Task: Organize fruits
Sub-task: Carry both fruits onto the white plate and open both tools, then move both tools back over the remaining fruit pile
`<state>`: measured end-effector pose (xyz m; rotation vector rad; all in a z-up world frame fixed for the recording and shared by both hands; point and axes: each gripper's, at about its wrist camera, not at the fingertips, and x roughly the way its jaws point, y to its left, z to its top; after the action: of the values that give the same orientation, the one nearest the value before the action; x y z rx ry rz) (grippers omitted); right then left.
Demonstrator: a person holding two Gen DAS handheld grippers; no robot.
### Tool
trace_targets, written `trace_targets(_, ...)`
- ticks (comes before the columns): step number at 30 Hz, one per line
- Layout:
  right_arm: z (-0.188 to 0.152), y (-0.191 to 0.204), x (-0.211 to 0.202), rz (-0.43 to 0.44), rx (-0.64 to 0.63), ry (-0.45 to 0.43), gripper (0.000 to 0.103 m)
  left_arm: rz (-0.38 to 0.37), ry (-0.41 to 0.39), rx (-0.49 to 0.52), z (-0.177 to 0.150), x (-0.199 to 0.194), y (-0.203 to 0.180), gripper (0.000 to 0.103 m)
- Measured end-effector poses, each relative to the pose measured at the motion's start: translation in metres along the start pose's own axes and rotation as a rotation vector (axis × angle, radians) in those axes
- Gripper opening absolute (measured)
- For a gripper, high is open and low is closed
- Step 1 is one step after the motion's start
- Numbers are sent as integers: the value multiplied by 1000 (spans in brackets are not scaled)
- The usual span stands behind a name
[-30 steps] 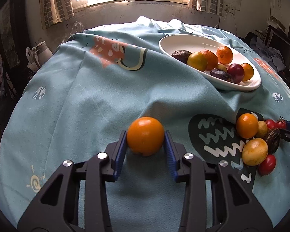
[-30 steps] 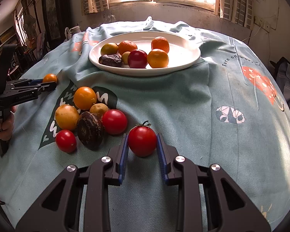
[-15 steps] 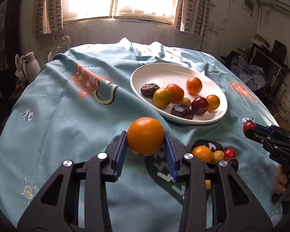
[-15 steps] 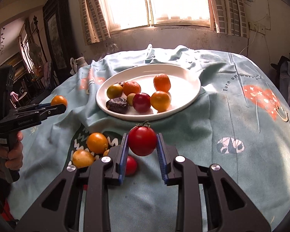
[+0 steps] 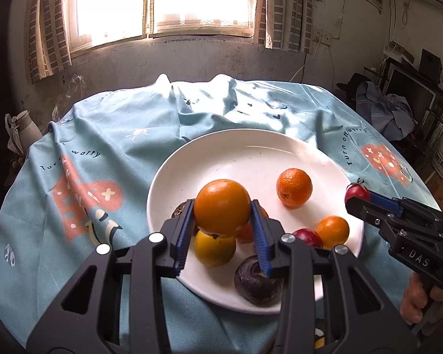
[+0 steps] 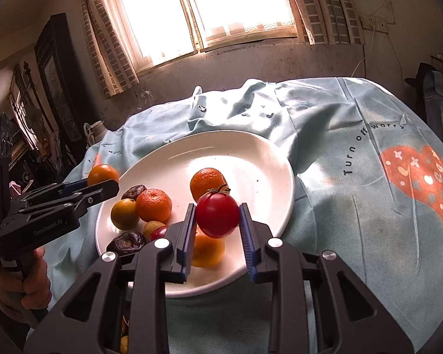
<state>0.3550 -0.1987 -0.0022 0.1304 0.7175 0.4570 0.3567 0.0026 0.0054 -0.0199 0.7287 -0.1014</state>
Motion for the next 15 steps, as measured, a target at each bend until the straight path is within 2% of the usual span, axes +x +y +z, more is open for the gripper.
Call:
trace_targets(4,5,4,12,17,-19,5,30,20,12,4,6,12,-1,41)
trace_targets(5,6,6,13,22,-23,13,34,41,18,5,6,13,-2,49)
trace_targets(6,5,8,14,25,-27,25,41,66,15,3,7,11,-1,80)
trace_targets(7,5,10,12,17,-30,29,48,89,-16,-2,6,2,0,93)
trace_targets(8,4,11,7,7,-33,20,57,101,-62,-9,4,-10,2,93)
trace_targets(9,4,13,0,3,-40,-3,60,99,-89,-10,2,-22,3,94)
trace_targets(12,3,22,-21,8,-71,-27,60,87,-88,4,-7,-50,7,98)
trace_targets(15,-8,29,-43,33,-62,-39,60,109,-97,-2,-30,-74,14,101)
